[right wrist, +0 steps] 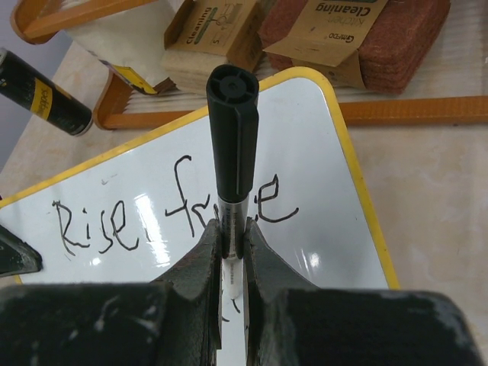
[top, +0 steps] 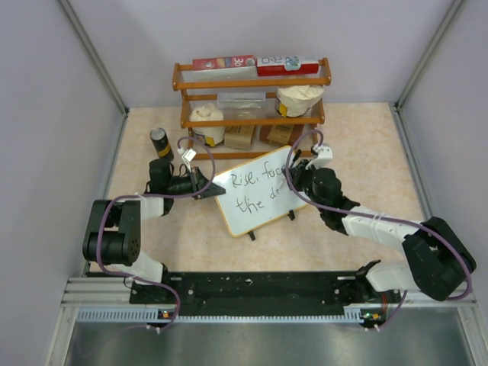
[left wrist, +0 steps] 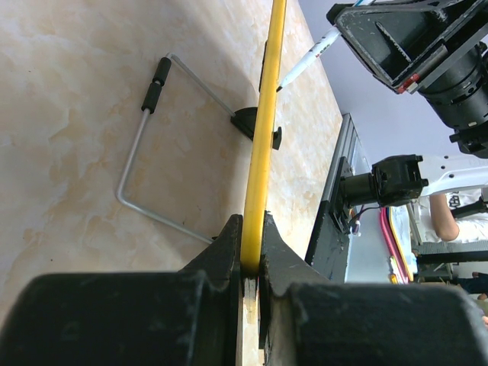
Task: Write a sentence on the whiteboard
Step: Write on the whiteboard with the whiteboard.
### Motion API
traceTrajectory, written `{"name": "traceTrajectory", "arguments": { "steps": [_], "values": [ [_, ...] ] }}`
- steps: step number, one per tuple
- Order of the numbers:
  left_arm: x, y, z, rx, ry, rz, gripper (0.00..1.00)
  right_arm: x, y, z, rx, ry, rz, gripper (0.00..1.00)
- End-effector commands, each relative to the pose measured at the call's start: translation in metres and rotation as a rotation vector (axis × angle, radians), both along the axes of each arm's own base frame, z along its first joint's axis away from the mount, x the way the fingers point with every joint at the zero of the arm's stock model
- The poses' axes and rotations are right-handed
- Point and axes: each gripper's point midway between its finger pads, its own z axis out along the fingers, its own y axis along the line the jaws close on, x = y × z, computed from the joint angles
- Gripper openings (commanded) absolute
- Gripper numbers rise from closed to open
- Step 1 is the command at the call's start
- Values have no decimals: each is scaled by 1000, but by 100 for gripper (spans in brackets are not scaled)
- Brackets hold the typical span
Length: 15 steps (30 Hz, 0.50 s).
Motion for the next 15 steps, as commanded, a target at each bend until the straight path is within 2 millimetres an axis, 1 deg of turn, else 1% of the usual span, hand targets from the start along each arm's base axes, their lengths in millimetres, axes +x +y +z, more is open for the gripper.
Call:
{"name": "traceTrajectory", "arguments": {
  "steps": [1,5,15],
  "values": [
    [12,22,-46,139,61,153,0,13,0,26,58,-68,-41,0],
    [12,22,-47,138,64,151,0,16,-3,25,46,-71,-56,0],
    [12,22,-47,139,62,153,0,12,-4,7,17,-34,-52,0]
  ]
}}
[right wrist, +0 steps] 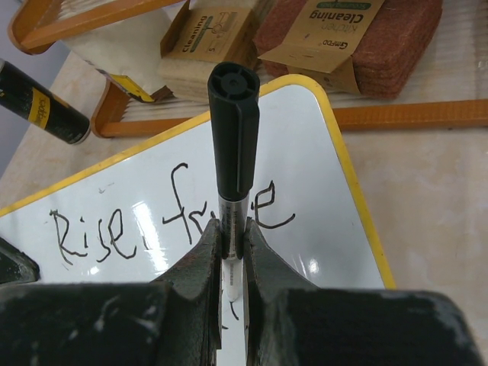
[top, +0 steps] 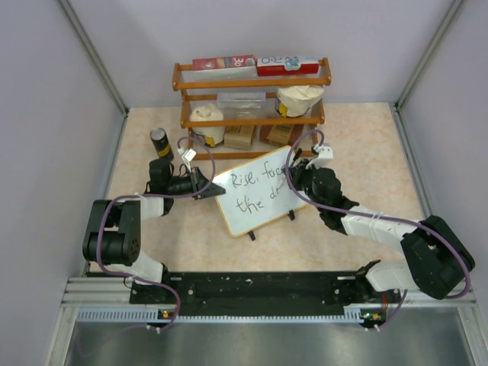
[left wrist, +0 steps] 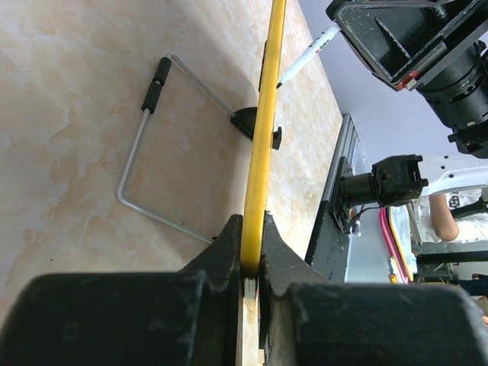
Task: Write a sentence on the whiteboard
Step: Write on the whiteboard with the whiteboard.
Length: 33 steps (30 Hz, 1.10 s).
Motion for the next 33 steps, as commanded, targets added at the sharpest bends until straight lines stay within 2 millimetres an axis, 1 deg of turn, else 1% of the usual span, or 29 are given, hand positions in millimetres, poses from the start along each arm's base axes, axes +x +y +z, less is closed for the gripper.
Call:
{"name": "traceTrajectory", "arguments": {
  "steps": [1,5,13,19,24,33],
  "values": [
    [13,22,-47,139,61,153,0,7,-1,3,5,-18,-18,0],
    [12,22,-47,139,62,153,0,4,4,0,10,-10,13,0],
    [12,22,-47,139,62,153,0,-4,5,-11,3,19,42,0],
    [12,22,-47,139,62,153,0,-9,2,-20,-1,44,43,0],
    [12,22,-47,139,62,153,0,-12,0,-24,-7,52,38,0],
    [12,22,-47,139,65,153,0,-7,-7,-20,-20,41,1,0]
  ]
}}
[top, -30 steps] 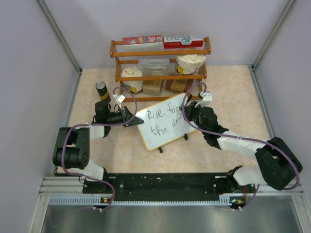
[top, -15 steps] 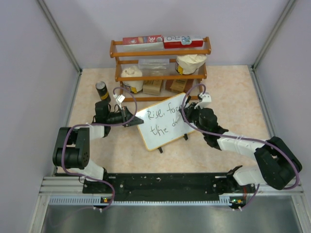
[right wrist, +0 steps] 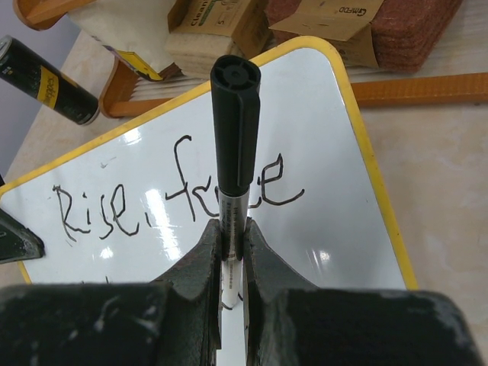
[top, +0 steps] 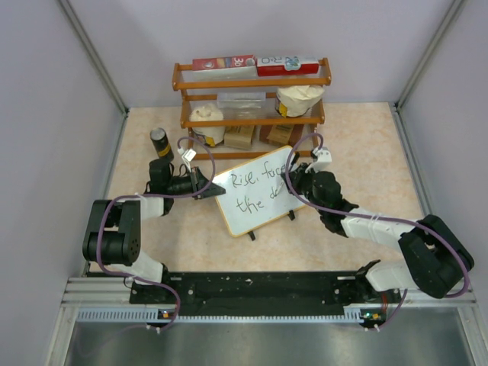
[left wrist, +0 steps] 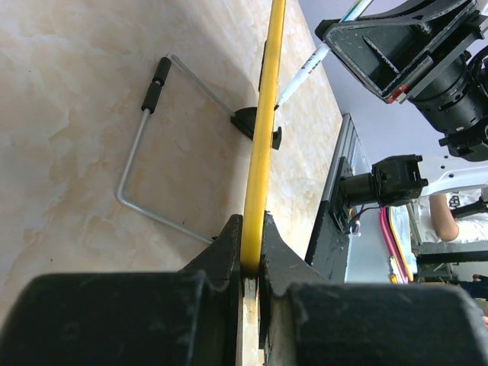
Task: Write a sentence on the whiteboard
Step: Write on the whiteboard with the whiteboard.
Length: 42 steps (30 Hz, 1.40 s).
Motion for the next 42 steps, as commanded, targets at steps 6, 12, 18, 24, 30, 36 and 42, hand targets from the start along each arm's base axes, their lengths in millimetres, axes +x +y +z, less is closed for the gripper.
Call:
{"name": "traceTrajectory", "arguments": {
  "steps": [6,12,18,24,30,36,42],
  "values": [
    [12,22,-47,138,63,152,0,7,-13,3,-26,-9,-60,0],
    [12,22,-47,138,65,152,0,13,-11,14,-19,-29,-61,0],
    [12,22,-47,138,63,153,0,19,-9,23,-12,-46,-66,0],
    [12,22,-47,138,63,152,0,22,-9,30,-5,-60,-69,0],
    [12,22,-47,137,62,152,0,21,-7,27,-3,-51,-58,0],
    [12,22,-47,137,63,151,0,14,-10,9,-28,-14,-48,0],
    [12,22,-47,138,65,152,0,7,-15,-7,-43,18,-54,0]
  ]
}}
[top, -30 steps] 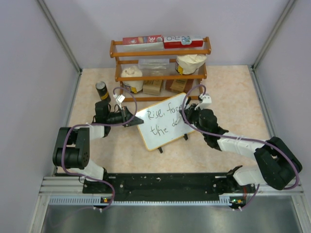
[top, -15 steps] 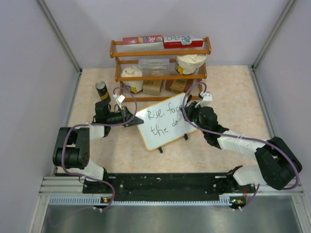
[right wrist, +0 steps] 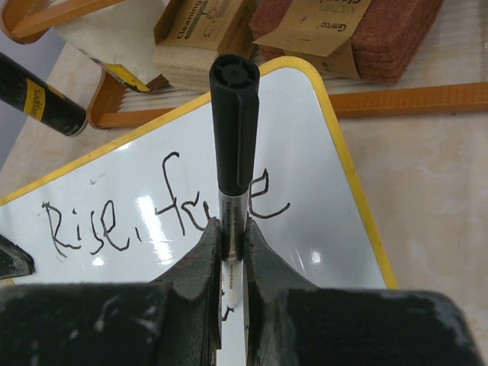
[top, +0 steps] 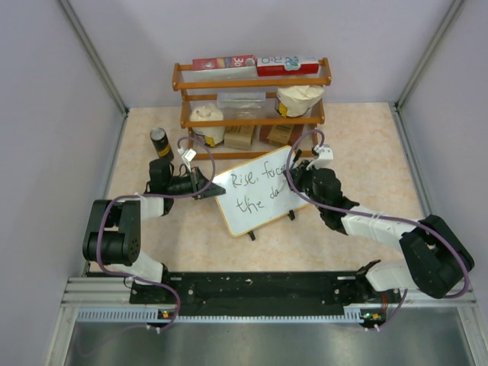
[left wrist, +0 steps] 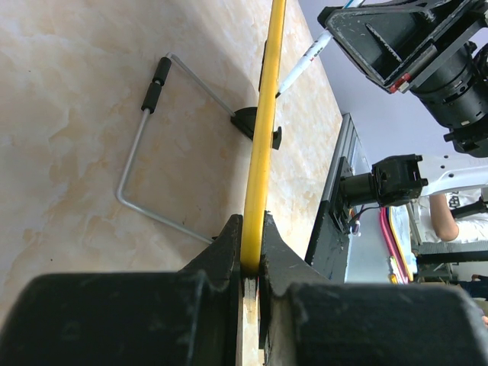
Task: Write a sentence on the whiteboard
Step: Write on the whiteboard with the whiteboard.
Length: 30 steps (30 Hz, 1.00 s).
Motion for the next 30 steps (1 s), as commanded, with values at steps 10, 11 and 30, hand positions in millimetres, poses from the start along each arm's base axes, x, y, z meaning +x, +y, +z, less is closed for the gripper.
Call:
{"name": "traceTrajectory", "arguments": {
  "steps": [10,11,30],
  "values": [
    [11,22,-47,138,65,152,0,0,-11,-7,-26,6,-32,0],
    [12,22,-47,138,63,152,0,0,-12,-4,-22,-2,-35,0],
    [12,22,-47,137,63,150,0,11,-11,48,33,-83,-43,0]
  ]
}}
